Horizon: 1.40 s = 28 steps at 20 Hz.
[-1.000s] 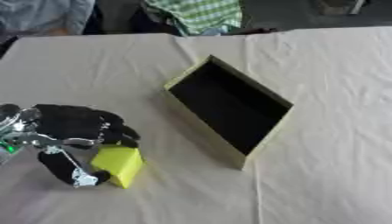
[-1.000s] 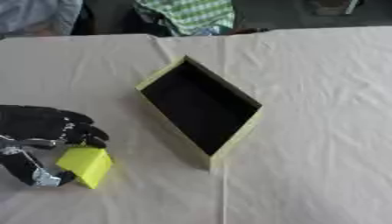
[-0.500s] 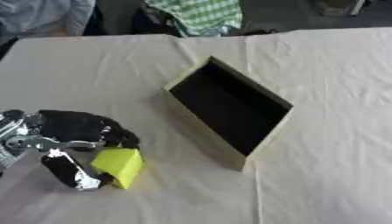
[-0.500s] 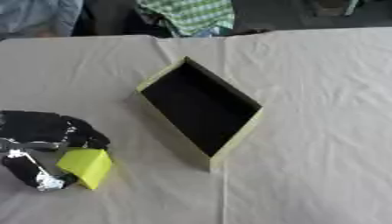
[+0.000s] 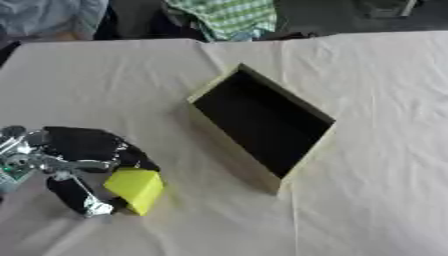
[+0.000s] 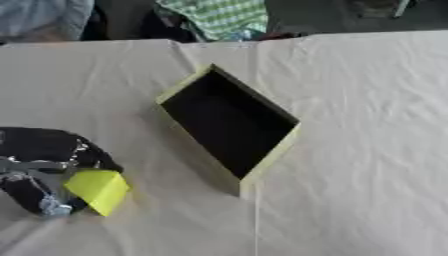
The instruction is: Pick up objects on the table and place them in the box.
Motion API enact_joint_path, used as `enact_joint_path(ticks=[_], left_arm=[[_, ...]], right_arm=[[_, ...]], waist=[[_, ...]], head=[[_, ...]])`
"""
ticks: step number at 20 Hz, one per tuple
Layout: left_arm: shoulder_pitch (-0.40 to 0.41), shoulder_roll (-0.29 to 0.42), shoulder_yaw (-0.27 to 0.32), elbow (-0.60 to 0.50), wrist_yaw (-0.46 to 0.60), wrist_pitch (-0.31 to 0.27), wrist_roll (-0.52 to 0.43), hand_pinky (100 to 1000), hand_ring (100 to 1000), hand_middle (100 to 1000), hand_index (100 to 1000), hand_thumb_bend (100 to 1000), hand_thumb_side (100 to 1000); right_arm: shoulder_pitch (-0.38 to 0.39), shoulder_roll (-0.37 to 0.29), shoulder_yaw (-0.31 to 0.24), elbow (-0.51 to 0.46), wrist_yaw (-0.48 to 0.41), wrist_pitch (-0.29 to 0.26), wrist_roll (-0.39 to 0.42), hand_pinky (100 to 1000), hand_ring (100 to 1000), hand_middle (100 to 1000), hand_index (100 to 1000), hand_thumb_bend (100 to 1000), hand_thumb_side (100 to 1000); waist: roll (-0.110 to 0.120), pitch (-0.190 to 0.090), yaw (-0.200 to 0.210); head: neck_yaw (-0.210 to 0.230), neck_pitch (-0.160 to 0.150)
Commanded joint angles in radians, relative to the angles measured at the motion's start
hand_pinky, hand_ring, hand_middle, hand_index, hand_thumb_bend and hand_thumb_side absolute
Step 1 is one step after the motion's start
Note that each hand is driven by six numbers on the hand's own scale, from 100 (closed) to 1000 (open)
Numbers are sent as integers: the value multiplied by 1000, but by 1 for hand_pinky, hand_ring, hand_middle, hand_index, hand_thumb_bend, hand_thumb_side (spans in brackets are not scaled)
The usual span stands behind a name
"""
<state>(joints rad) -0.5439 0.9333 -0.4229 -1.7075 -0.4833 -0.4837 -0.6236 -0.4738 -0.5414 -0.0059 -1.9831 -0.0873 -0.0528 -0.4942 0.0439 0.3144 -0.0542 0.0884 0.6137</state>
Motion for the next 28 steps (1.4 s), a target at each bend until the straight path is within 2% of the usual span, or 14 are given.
enact_joint_path(ticks=[1, 7, 11, 14, 15, 16, 19, 22, 28], left_arm=[[0, 47, 57, -54, -36, -238, -218, 636, 440, 535, 818, 100, 292], [40, 75, 138, -118, -178, -186, -54, 631, 466, 520, 748, 100, 273], [67, 81, 180, -132, -250, -149, 40, 623, 459, 509, 688, 100, 298], [73, 73, 213, -133, -266, -120, 100, 575, 419, 476, 584, 100, 360], [69, 67, 226, -131, -268, -108, 121, 574, 416, 474, 579, 100, 366], [59, 58, 240, -126, -268, -93, 146, 560, 396, 453, 541, 100, 414], [0, 15, 269, -85, -268, -48, 216, 529, 360, 424, 501, 100, 497], [-86, -36, 271, -2, -266, -20, 248, 511, 343, 406, 481, 100, 528], [-274, -152, 282, 170, -271, -30, 296, 466, 305, 362, 436, 100, 553]], right_arm=[[-5, -17, -11, -17, 10, -1, -4, 786, 603, 607, 845, 100, 719], [-1, -19, -15, -17, 10, -3, -8, 786, 603, 608, 845, 100, 721], [1, -20, -18, -17, 11, -4, -10, 786, 604, 608, 845, 100, 720], [2, -23, -22, -17, 13, -6, -13, 787, 605, 604, 845, 100, 718], [2, -24, -23, -17, 13, -7, -14, 787, 605, 604, 845, 100, 718], [2, -26, -24, -17, 14, -8, -15, 787, 606, 605, 845, 100, 716], [-1, -30, -26, -17, 12, -10, -15, 786, 607, 605, 844, 100, 714], [-8, -34, -26, -17, 7, -13, -12, 786, 609, 606, 844, 100, 710], [-29, -39, -26, -17, -3, -18, -5, 786, 613, 609, 842, 100, 705]], waist=[[6, -5, 2], [11, -11, 8], [14, -13, 11], [15, -15, 12], [16, -16, 13], [16, -17, 14], [17, -22, 15], [17, -29, 12], [18, -41, 8]], head=[[-5, -6], [-16, -2], [-22, -4], [-31, -4], [-36, -4], [-42, -3], [-56, -2], [-57, 1], [-49, 14]])
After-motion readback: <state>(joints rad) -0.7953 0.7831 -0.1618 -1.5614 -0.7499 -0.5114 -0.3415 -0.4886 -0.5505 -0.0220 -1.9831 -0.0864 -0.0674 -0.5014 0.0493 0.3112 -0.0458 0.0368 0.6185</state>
